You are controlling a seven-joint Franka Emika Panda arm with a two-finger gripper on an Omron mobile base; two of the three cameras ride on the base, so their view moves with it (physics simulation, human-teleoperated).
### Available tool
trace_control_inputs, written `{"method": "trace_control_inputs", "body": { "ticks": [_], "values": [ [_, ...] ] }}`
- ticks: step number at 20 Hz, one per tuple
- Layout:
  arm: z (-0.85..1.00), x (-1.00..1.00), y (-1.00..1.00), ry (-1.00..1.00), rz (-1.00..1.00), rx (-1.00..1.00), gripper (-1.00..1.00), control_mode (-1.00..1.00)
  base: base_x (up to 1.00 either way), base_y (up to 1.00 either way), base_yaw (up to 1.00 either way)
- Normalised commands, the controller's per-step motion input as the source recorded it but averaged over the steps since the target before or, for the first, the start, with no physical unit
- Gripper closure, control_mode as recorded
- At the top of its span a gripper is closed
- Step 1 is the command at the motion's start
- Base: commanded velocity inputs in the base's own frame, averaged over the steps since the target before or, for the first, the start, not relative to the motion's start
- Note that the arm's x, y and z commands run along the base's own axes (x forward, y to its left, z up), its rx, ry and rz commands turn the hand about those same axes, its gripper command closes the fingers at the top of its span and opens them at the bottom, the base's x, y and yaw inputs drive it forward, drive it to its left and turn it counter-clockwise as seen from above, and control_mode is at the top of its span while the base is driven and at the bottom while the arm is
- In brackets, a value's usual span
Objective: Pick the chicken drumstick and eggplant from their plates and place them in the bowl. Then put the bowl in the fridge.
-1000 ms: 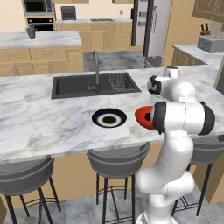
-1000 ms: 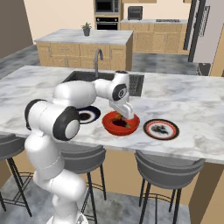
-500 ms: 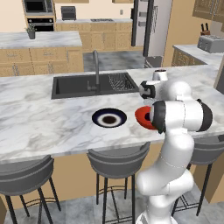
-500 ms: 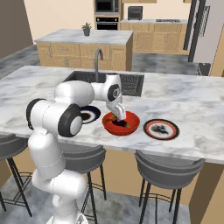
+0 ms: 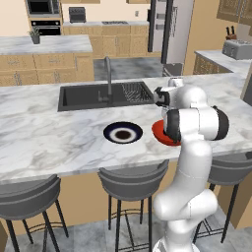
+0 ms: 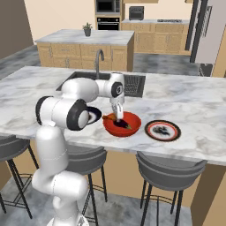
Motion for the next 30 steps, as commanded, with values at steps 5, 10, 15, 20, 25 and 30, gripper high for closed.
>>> {"method": "trace_control_inputs", "body": {
  "ticks": [5,10,15,20,25,30],
  "values": [
    [-0.20,-0.07,0.00,0.00,-0.36,0.00,1.00,-1.00,0.00,0.00,0.00],
    [-0.24,-0.18,0.00,-0.04,-0.37,0.00,1.00,-1.00,0.00,0.00,0.00],
    [-0.29,-0.08,0.00,-0.08,-0.31,-0.07,1.00,-1.00,0.00,0.00,0.00],
    [-0.28,0.00,0.00,-0.01,-0.29,-0.10,1.00,-1.00,0.00,0.00,0.00],
    [-0.23,0.09,0.04,0.00,-0.25,-0.09,1.00,-1.00,0.00,0.00,0.00],
    [-0.18,0.17,0.00,0.00,-0.21,-0.07,1.00,-1.00,0.00,0.00,0.00]
  ]
}}
